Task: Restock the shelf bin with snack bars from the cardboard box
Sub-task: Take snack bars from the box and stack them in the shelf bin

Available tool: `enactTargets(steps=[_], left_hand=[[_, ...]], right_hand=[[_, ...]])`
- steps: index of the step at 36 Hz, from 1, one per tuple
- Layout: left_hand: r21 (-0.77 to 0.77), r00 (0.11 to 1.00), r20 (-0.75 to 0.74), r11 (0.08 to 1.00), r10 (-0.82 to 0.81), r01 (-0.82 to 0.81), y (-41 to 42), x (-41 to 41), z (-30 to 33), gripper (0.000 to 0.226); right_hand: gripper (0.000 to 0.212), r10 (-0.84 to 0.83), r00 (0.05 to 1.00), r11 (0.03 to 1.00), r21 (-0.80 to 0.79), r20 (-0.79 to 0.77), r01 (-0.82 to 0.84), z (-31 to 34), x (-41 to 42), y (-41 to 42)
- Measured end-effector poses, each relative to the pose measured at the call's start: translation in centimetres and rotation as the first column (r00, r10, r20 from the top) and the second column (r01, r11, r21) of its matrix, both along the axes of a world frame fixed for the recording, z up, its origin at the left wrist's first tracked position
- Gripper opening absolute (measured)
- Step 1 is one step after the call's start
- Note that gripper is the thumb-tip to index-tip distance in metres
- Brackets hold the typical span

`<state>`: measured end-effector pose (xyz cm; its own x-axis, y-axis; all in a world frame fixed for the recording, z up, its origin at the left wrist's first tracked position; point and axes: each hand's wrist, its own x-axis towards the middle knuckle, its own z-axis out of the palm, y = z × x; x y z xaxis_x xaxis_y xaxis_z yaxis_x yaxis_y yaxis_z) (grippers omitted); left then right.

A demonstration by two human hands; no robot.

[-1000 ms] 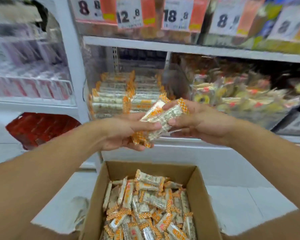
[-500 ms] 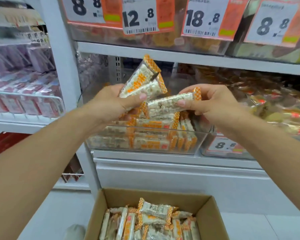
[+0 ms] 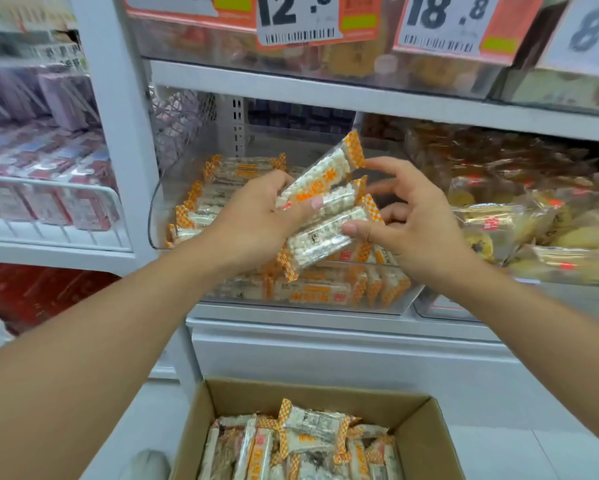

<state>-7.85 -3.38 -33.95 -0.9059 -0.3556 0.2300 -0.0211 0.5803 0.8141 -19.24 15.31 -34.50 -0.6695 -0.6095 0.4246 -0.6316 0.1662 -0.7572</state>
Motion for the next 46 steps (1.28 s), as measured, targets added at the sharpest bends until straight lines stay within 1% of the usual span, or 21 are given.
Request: enactTargets(steps=[2, 3, 6, 12, 17, 20, 21, 23, 24, 25, 26, 27, 28, 30, 31, 34, 37, 40, 42, 44, 46], left_hand=[[0.024, 1.0, 0.009, 1.0, 0.003, -0.003, 0.3, -0.4, -0.2, 0.035], [0.03, 1.0, 0.016, 1.0, 0.0, -0.001, 0.4, -0.6, -0.2, 0.036], [0.061, 0.999, 0.043, 0.998, -0.021, 0.018, 0.5, -0.7, -0.3, 0.032], [0.106, 0.999, -0.009, 0.994, -0.034, 0.035, 0.5, -0.7, -0.2, 0.025], [0.22, 0.998, 0.048, 0.975, -0.03, 0.019, 0.1, -1.1, 0.0, 0.011], [0.286, 0.997, 0.06, 0.958, -0.042, 0.023, -0.1, -1.6, 0.0, 0.026], [0.31, 0.996, 0.08, 0.951, -0.042, 0.015, -0.1, -1.5, 0.1, 0.035], [0.397, 0.992, 0.12, 0.918, -0.032, -0.019, -0.4, -1.6, 0.0, 0.061], [0.464, 0.991, 0.127, 0.885, -0.029, -0.033, -0.8, -1.9, -0.3, 0.064], [0.516, 0.993, 0.114, 0.856, -0.033, -0.031, -0.9, -2.0, -0.4, 0.052], [0.532, 0.992, 0.118, 0.846, -0.038, -0.031, -1.0, -2.1, -0.4, 0.037], [0.515, 0.989, 0.139, 0.856, -0.041, -0.037, -1.1, -2.1, -0.4, 0.03], [0.48, 0.986, 0.16, 0.876, -0.042, -0.04, -1.2, -2.2, -0.5, 0.031], [0.384, 0.982, 0.186, 0.923, -0.044, -0.031, -1.5, -2.2, -0.8, 0.047], [0.333, 0.981, 0.188, 0.943, -0.042, -0.023, -1.4, -2.1, -0.8, 0.048], [0.243, 0.987, 0.155, 0.97, -0.04, 0.001, -1.1, -1.9, -0.8, 0.03], [0.227, 0.992, 0.108, 0.973, -0.06, 0.035, -1.0, -1.7, -0.9, 0.026], [0.274, 0.986, 0.114, 0.958, -0.124, 0.089, -1.1, -1.4, -0.8, 0.032], [0.3, 0.974, 0.147, 0.946, -0.171, 0.121, -1.1, -1.2, -0.6, 0.04], [0.296, 0.969, 0.168, 0.947, -0.184, 0.128, -1.1, -1.2, -0.6, 0.043], [0.238, 0.972, 0.184, 0.966, -0.148, 0.102, -0.9, -1.3, -0.7, 0.039]], right_hand=[[0.08, -0.031, 0.999, 0.999, -0.031, 0.034, 0.032, 0.1, -0.3, 0.3], [0.078, -0.041, 0.999, 0.999, -0.02, 0.019, 0.042, 0.1, -0.5, 0.6], [0.068, -0.053, 0.998, 0.998, 0.014, -0.022, 0.054, -0.1, -0.6, 1.0], [0.045, -0.131, 0.989, 0.989, -0.085, -0.074, 0.124, 0.0, -0.2, 1.0], [0.044, -0.174, 0.975, 0.978, -0.139, -0.136, 0.155, 0.2, 0.2, 1.1], [0.042, -0.176, 0.975, 0.978, -0.136, -0.138, 0.157, 0.2, 0.2, 1.2], [0.042, -0.178, 0.977, 0.977, -0.14, -0.12, 0.161, 0.1, 0.2, 1.3], [0.043, -0.183, 0.981, 0.974, -0.149, -0.061, 0.173, 0.1, 0.0, 1.5], [0.044, -0.188, 0.982, 0.971, -0.158, -0.028, 0.181, 0.2, -0.1, 1.7], [0.044, -0.193, 0.981, 0.966, -0.176, 0.009, 0.191, 0.3, -0.3, 1.8], [0.044, -0.193, 0.98, 0.959, -0.2, 0.048, 0.199, 0.5, -0.5, 2.0], [0.044, -0.19, 0.978, 0.953, -0.221, 0.09, 0.206, 0.6, -0.7, 2.2], [0.044, -0.18, 0.975, 0.951, -0.231, 0.13, 0.207, 0.8, -0.9, 2.3], [0.043, -0.144, 0.969, 0.957, -0.221, 0.2, 0.188, 0.9, -1.1, 2.6], [0.042, -0.127, 0.966, 0.962, -0.209, 0.227, 0.176, 0.9, -1.1, 2.8], [0.041, -0.099, 0.963, 0.976, -0.163, 0.249, 0.143, 0.9, -1.0, 3.0], [0.04, -0.06, 0.959, 0.982, -0.157, 0.277, 0.107, 1.1, -0.9, 3.1], [0.039, -0.024, 0.968, 0.996, -0.074, 0.25, 0.044, 1.2, -0.8, 3.2], [0.034, -0.008, 0.979, 1.0, 0.007, 0.203, 0.006, 0.9, -0.9, 3.3], [0.031, 0.006, 0.994, 0.997, 0.081, 0.105, -0.015, 0.5, -1.1, 3.2], [0.034, 0.004, 1.0, 0.99, 0.14, -0.004, -0.004, 0.3, -1.1, 2.8]])
